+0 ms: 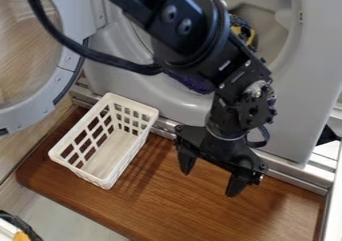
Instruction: Put the yellow cloth on lower right side
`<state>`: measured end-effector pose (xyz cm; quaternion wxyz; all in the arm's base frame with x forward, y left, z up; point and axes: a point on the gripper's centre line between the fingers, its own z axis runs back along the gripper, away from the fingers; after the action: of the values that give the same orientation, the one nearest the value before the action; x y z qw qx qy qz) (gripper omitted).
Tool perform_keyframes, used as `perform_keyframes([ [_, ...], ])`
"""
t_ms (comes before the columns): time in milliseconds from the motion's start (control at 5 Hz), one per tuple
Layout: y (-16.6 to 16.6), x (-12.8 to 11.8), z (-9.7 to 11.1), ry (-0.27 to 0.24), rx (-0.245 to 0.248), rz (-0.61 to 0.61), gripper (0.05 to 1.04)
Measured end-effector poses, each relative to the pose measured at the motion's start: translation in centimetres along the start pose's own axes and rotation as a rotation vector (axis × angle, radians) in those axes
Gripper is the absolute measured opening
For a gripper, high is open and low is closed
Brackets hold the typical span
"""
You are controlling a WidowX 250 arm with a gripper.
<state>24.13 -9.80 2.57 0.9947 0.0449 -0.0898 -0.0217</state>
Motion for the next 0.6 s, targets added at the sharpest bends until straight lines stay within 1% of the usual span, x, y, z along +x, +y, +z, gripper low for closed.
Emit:
perform_keyframes([
  [200,0.0,-0.2,-0.3,0.015,0.002,-0.001,0.999],
  [400,2.0,1.1,-0.3,0.01,-0.011,0.059,0.999],
  [600,4.0,4.2,1.4,-0.095,-0.04,0.075,0.999],
])
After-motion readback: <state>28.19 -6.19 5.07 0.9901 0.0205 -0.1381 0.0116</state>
